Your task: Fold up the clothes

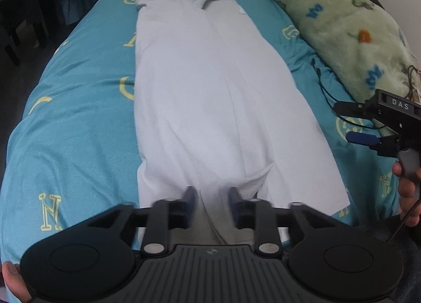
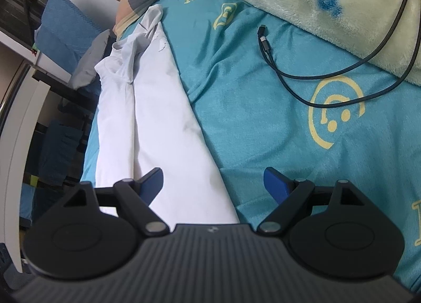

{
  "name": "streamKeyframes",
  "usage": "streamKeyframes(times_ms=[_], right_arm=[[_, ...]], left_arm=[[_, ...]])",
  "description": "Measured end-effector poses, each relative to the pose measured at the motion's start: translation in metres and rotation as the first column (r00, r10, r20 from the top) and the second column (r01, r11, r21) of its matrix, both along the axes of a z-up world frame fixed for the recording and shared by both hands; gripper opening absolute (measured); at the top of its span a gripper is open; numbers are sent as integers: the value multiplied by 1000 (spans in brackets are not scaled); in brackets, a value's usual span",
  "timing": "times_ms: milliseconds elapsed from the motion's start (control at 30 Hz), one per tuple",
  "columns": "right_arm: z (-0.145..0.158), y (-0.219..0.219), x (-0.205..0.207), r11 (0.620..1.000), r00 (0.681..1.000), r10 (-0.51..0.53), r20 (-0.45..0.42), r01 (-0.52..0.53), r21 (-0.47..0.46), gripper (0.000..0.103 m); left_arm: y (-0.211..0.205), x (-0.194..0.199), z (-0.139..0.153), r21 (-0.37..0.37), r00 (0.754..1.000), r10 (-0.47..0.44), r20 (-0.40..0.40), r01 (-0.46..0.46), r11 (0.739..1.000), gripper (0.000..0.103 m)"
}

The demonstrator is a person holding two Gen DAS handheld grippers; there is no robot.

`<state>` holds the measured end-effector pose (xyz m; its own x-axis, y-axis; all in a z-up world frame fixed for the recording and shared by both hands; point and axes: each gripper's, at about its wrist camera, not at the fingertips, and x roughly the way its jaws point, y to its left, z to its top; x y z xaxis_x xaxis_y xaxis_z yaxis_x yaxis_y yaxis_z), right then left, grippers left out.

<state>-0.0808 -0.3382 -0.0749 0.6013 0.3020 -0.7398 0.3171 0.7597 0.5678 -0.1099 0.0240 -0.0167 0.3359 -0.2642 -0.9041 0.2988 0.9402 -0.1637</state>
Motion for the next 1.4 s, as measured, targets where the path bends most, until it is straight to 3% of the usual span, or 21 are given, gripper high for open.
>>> streamKeyframes(times_ms=[100,267,367,433,500,667,900,967,1000,1067,1100,1133,1167,1267,1400], right_arm=[[-1,-1,0,1000,1000,2,-2,-2,4,85],[-2,-1,1,1000,1000,-1,-7,1,12,85],[-3,-1,2,1000,1000,-2,-10,2,13,85],[-3,-2,1,1000,1000,-5,-11,5,15,85],[-3,-2,1,1000,1000,-9,-13,10,18,85],[-6,-2,2,1000,1000,-7,-26,8,18,85],[-10,0,4,999,999,10,-35,-8,44,85],[-14,-1,4,997,999,12,-48,-8,82,85],[-16,-2,4,995,998,10,-56,-5,101,85],[-22,-5,3,989,997,-1,-74,11,146,85],[-25,-6,3,986,996,-5,-85,19,163,85],[-27,-7,3,984,995,-8,-97,25,174,84],[-29,-8,3,983,994,-13,-108,32,183,84],[-32,-7,4,980,993,-12,-115,34,195,85],[-31,-2,4,981,992,23,-126,2,193,86]], left_arm=[[1,4,1,-15,1000,5,17,-5,1000,58],[-7,14,-11,-39,999,-42,6,42,998,54],[-10,15,-15,-52,998,-66,-5,66,996,35],[-12,9,-11,-58,995,-92,22,93,994,14],[-19,-2,0,-54,987,-146,68,150,987,8],[-45,-37,20,8,938,-294,185,298,955,7],[-59,-36,2,-195,963,-267,39,270,943,7],[-51,-20,-4,-268,970,-240,-34,222,937,7],[-42,-12,-5,-308,976,-205,-67,176,935,12],[-19,1,-3,-384,984,-124,-130,65,921,33],[-6,7,-2,-417,984,-83,-159,10,909,55],[6,11,1,-441,983,-37,-179,-46,896,67],[18,15,4,-449,983,17,-184,-100,888,69],[51,25,5,-416,962,197,-190,-261,871,76],[76,36,-19,-283,886,388,-252,-451,846,77]])
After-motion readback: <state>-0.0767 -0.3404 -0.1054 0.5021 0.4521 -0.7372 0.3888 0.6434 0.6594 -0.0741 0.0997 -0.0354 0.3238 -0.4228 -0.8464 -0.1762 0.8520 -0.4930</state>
